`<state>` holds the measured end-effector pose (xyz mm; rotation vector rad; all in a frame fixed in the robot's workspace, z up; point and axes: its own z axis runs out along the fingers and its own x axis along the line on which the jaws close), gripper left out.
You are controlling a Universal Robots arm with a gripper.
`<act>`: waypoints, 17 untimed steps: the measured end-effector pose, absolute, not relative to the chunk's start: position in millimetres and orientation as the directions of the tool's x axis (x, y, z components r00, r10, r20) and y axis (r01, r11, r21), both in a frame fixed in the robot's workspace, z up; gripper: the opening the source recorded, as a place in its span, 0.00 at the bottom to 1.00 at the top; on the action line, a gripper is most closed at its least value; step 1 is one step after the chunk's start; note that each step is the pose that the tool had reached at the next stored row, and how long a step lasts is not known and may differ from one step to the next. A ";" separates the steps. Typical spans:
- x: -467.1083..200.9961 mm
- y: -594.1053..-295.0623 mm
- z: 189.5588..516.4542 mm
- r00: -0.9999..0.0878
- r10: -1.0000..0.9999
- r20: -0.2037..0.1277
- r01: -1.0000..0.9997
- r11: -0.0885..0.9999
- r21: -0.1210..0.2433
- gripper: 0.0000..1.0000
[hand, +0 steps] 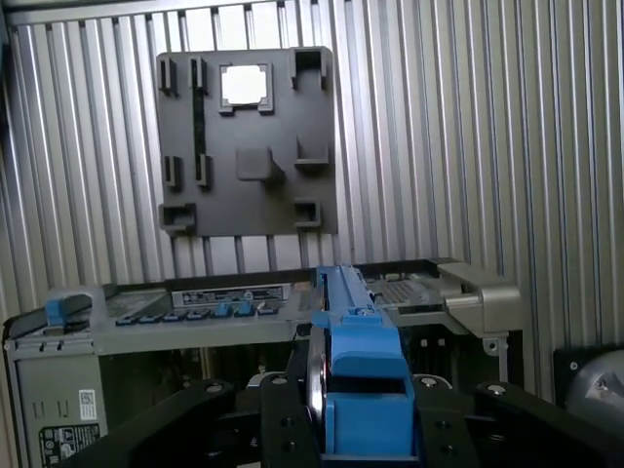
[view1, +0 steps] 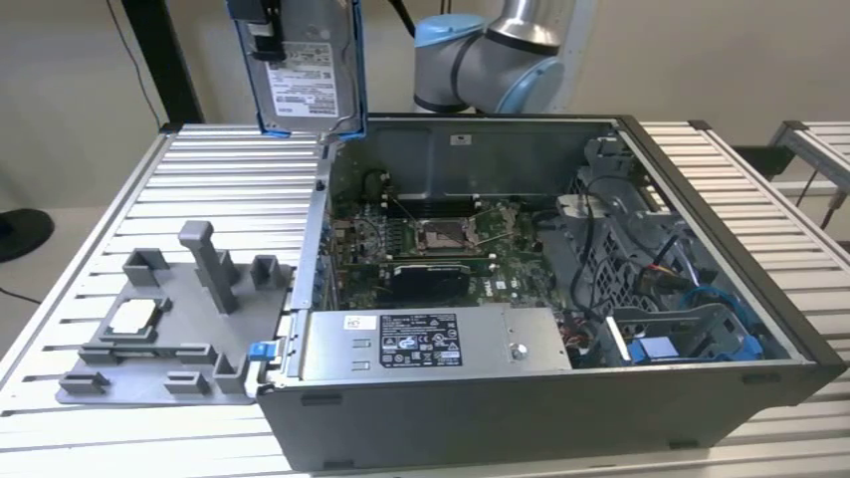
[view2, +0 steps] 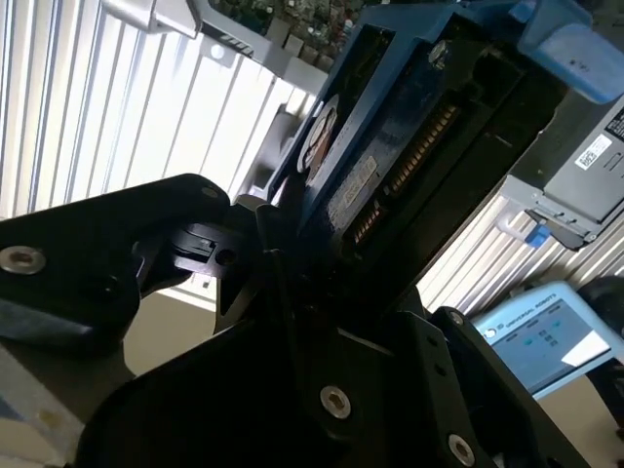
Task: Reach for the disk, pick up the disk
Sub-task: 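Pick up the disk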
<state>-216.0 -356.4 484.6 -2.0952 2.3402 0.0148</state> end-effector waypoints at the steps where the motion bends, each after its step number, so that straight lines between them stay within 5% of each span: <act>1: -212.9 -356.4 484.5 -0.110 -0.994 -0.007 -0.994 0.110 0.007 0.00; 17: -164.1 -356.4 483.5 -0.110 -0.994 -0.007 -0.994 0.110 0.007 0.00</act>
